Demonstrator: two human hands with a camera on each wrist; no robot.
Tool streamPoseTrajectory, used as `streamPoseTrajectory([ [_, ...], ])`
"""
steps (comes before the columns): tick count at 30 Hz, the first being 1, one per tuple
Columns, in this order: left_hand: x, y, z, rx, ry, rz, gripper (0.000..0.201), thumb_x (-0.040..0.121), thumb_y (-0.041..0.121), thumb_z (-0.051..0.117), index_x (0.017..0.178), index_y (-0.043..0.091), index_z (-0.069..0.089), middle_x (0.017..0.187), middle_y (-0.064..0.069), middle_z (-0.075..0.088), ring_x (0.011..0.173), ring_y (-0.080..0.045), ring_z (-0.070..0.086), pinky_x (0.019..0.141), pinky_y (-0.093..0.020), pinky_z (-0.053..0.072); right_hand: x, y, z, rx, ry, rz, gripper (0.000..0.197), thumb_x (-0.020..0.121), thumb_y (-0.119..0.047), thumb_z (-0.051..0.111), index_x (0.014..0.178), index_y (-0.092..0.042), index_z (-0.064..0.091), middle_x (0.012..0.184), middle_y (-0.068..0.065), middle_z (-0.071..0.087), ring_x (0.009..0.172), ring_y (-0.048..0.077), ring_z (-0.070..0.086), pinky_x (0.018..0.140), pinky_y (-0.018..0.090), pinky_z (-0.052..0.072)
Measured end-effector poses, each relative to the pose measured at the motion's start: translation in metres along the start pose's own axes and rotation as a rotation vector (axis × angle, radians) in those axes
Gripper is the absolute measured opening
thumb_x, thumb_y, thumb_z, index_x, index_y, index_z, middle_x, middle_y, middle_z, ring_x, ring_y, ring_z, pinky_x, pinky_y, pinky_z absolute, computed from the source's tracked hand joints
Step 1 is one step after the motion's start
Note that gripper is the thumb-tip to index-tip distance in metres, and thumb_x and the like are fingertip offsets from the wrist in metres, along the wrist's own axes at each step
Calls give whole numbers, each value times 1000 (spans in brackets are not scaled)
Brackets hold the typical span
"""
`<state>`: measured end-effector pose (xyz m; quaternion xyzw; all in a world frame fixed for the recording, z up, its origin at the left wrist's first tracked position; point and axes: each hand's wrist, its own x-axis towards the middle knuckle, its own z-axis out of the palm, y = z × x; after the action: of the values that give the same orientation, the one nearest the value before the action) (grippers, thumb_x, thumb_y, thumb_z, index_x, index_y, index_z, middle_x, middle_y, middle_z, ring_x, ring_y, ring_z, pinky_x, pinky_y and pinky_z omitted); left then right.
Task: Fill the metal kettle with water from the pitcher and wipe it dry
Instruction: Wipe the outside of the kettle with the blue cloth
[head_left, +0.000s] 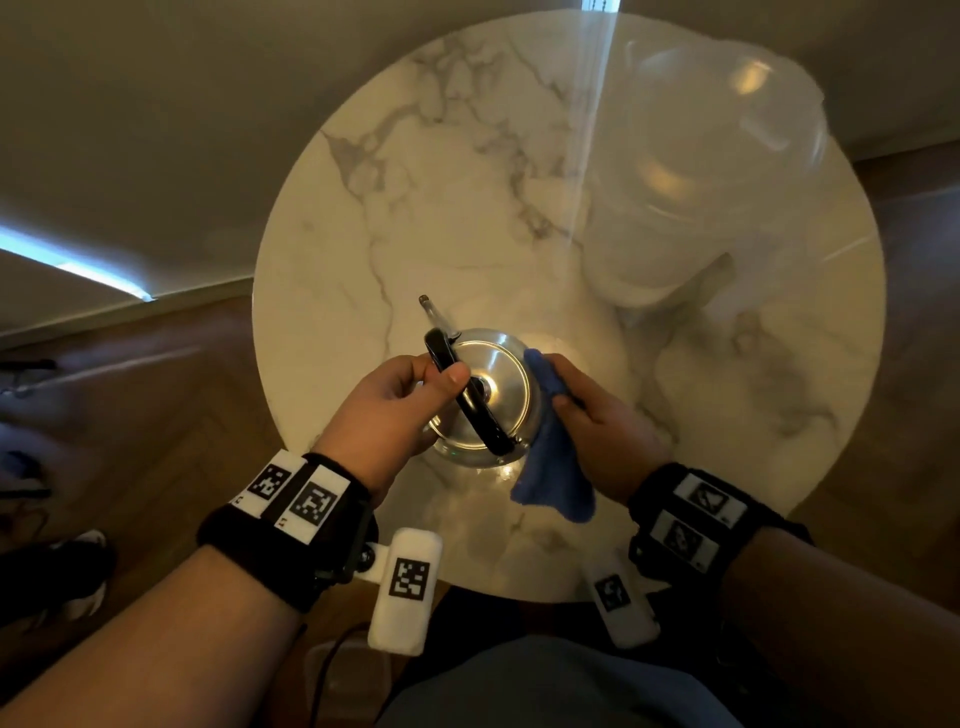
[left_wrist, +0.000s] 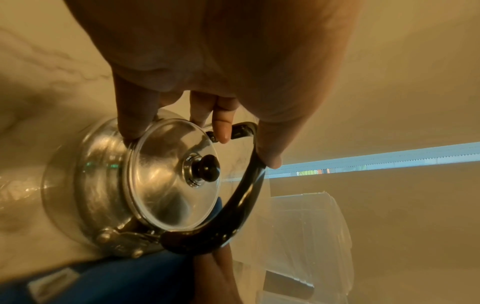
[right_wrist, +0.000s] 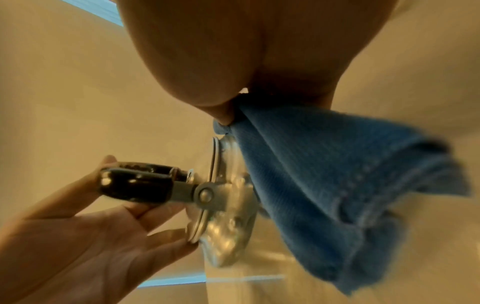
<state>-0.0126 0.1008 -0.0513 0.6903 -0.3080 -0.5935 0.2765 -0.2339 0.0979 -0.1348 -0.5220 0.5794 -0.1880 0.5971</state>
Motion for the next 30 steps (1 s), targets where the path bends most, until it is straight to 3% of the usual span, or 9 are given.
streamPoseTrajectory([
  [3, 0, 0, -1, -14, -20, 7, 38, 77, 49, 77, 88, 15, 62, 103, 1, 76, 102, -25, 70, 103, -58, 54, 32, -23, -3, -29, -21, -12, 39, 106, -26, 40, 134, -49, 55, 117, -12, 72, 92, 8, 72, 79, 28, 56],
  [5, 0, 1, -1, -7, -15, 13, 39, 77, 49, 76, 89, 15, 62, 105, 2, 76, 106, -29, 71, 103, -59, 54, 53, -45, -2, 20, -121, -13, 39, 108, -21, 41, 139, -35, 59, 122, -14, 72, 71, -7, 71, 63, 15, 56],
  [8, -2, 2, 0, 2, -4, 21, 38, 76, 51, 75, 87, 16, 63, 106, 3, 76, 111, -33, 70, 101, -58, 55, 66, -59, 0, -73, -169, -88, 37, 106, -20, 44, 132, -33, 66, 121, -22, 72, 98, -5, 68, 94, 30, 57],
  [11, -1, 0, -2, 13, 4, 27, 44, 68, 61, 76, 81, 21, 65, 109, 0, 76, 108, -29, 71, 99, -58, 57, 51, -44, -11, -123, -136, -90, 40, 105, -19, 46, 127, -44, 68, 97, -35, 71, 88, -14, 66, 92, 24, 55],
  [14, 0, -2, -3, 16, 11, 33, 49, 62, 67, 75, 80, 23, 65, 112, 4, 77, 111, -27, 70, 100, -59, 55, 37, -31, -25, -226, -88, -94, 48, 103, -14, 45, 124, -53, 65, 111, -26, 72, 101, -3, 65, 103, 34, 49],
  [19, 2, -4, -1, 1, 30, 42, 55, 58, 67, 78, 86, 20, 67, 111, 3, 76, 110, -33, 70, 99, -61, 55, 71, -71, -14, -235, -225, -87, 35, 101, -21, 50, 121, -38, 73, 114, -12, 74, 89, 0, 69, 90, 28, 58],
  [22, 2, -3, 0, -5, 50, 26, 70, 57, 66, 79, 101, 12, 68, 109, -1, 77, 108, -38, 71, 98, -62, 56, 90, -85, -1, -202, -292, -84, 29, 97, -23, 53, 110, -33, 77, 117, -7, 76, 105, 14, 69, 101, 43, 53],
  [26, 4, -6, -2, 8, 48, 18, 60, 58, 67, 81, 99, 24, 72, 111, -3, 78, 105, -34, 74, 98, -62, 56, 69, -64, -16, -230, -256, -76, 36, 103, -18, 51, 124, -40, 69, 127, -22, 67, 108, -2, 64, 99, 15, 44],
  [30, 6, -8, -2, 8, 51, 18, 65, 57, 70, 81, 104, 26, 72, 114, 2, 78, 103, -30, 75, 99, -59, 56, 57, -49, -23, -301, -177, -148, 41, 102, -14, 50, 128, -41, 66, 132, -16, 66, 117, 7, 59, 104, 28, 40],
])
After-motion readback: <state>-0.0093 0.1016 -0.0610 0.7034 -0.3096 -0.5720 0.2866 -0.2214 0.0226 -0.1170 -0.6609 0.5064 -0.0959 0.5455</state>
